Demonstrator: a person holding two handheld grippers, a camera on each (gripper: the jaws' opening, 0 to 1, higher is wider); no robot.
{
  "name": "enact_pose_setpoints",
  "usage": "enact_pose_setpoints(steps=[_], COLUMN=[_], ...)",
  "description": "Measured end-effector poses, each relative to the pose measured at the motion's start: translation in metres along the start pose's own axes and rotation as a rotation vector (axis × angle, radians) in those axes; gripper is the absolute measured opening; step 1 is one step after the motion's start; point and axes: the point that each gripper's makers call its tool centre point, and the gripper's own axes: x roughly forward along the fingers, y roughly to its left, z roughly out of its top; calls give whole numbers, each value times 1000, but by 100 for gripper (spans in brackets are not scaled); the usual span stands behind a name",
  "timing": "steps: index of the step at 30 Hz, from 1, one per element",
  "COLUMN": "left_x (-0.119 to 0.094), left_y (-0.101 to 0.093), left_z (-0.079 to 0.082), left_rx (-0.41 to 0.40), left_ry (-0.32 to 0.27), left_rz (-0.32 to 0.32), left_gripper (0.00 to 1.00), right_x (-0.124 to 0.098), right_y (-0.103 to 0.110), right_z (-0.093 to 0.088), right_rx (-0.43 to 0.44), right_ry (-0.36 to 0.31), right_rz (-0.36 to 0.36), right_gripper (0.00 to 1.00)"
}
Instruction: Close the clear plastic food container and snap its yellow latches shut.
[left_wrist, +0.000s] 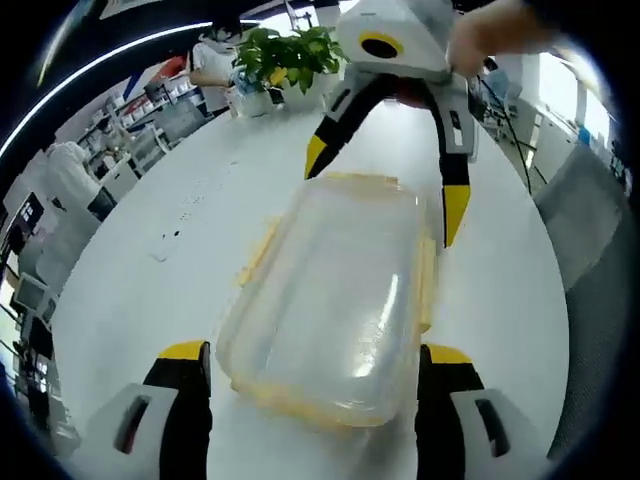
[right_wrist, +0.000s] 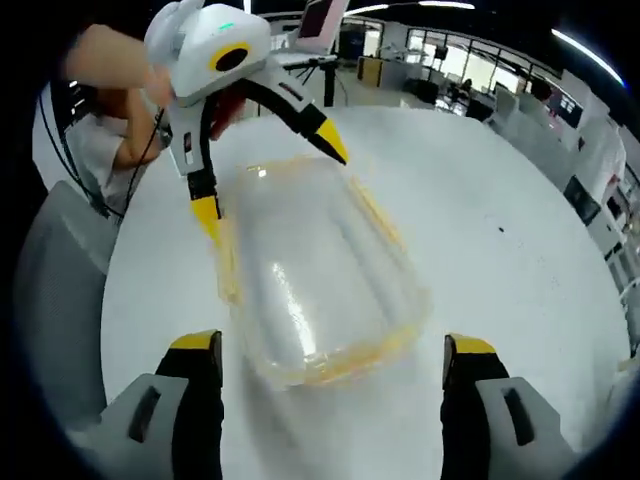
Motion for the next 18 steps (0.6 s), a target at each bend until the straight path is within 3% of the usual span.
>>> enact_pose_setpoints(steps=[2, 6, 10, 11, 14, 18], left_x=[-7, -20, -29, -31, -35, -39], left_y=[2, -1, -7, -6, -9, -12], left_z=[-3, -11, -26, -30, -29, -34], left_rx=[-39, -189, -240, -271, -428, -443], left_ry=[-22, -109, -100, -92, -158, -157], left_rz=[34, 90, 139, 159, 156, 166], left_gripper=[80, 81, 79, 79, 80, 80], right_x=[-1, -4, -6, -7, -11, -19], right_y=[2, 7, 14, 17, 22, 27], right_z=[4, 4, 0, 0, 3, 6], right_rx=[50, 133, 186, 196, 214, 233], right_ry=[-77, -154, -190, -206, -241, -272], right_rz=[-27, -65, -95, -108, -138, -162], right_gripper=[97, 100, 100, 100, 99, 99])
